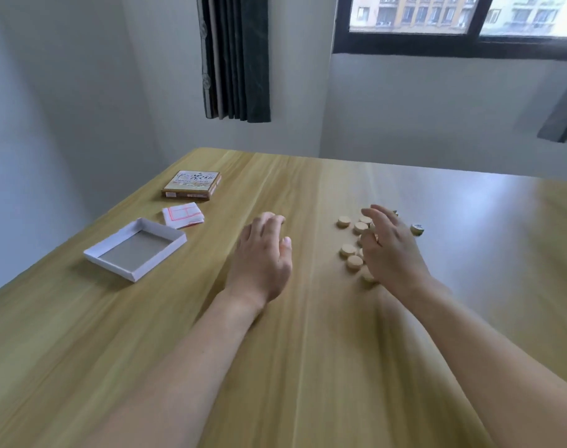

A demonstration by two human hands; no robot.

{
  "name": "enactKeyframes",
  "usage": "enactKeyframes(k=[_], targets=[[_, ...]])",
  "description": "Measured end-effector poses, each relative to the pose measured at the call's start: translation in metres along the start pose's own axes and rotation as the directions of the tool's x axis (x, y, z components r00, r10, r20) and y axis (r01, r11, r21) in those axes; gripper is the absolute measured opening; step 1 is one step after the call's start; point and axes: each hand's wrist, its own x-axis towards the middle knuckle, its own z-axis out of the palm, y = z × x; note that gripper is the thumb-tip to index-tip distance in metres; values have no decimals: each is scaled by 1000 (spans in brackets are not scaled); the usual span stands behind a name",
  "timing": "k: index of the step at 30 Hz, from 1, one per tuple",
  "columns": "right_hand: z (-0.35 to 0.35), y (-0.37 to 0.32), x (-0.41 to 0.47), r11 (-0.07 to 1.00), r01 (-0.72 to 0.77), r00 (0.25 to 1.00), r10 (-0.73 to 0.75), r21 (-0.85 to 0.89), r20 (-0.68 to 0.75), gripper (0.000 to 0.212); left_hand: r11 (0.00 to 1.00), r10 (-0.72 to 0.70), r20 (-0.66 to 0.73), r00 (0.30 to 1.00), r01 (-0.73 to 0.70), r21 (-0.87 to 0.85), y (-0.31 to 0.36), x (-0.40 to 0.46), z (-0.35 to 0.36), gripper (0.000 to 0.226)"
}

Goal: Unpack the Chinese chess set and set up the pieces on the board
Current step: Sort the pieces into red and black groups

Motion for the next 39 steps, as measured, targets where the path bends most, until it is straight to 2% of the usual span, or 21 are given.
enactKeyframes(k=[6,9,15,19,22,24,26,34,39], targets=[[-26,61,11,992,-29,999,24,-125,-41,43,999,0,222,975,11,-49,45,24,46,48],[-31,84,21,983,-72,997,74,-172,4,47,997,13,265,964,9,-79,62,40,66,50],[-43,109,41,988,-107,986,119,-107,114,55,968,144,322,936,-66,-241,86,80,95,50],[-40,122,46,978,-197,976,202,-68,75,50,940,242,344,907,-131,-316,109,107,114,50],[-42,127,48,960,-276,961,277,-51,10,47,937,318,412,854,-219,-271,118,118,126,51],[-43,129,50,961,-274,962,274,-42,2,50,939,344,510,788,-276,-207,117,121,133,49],[-40,129,52,968,-246,969,247,-48,18,50,941,327,569,754,-314,-124,113,120,138,47],[-35,123,50,987,-158,984,158,-7,83,39,952,250,576,778,-306,0,109,118,133,48],[-35,124,50,984,-161,983,167,-79,80,34,964,198,572,796,-262,32,97,118,130,53]])
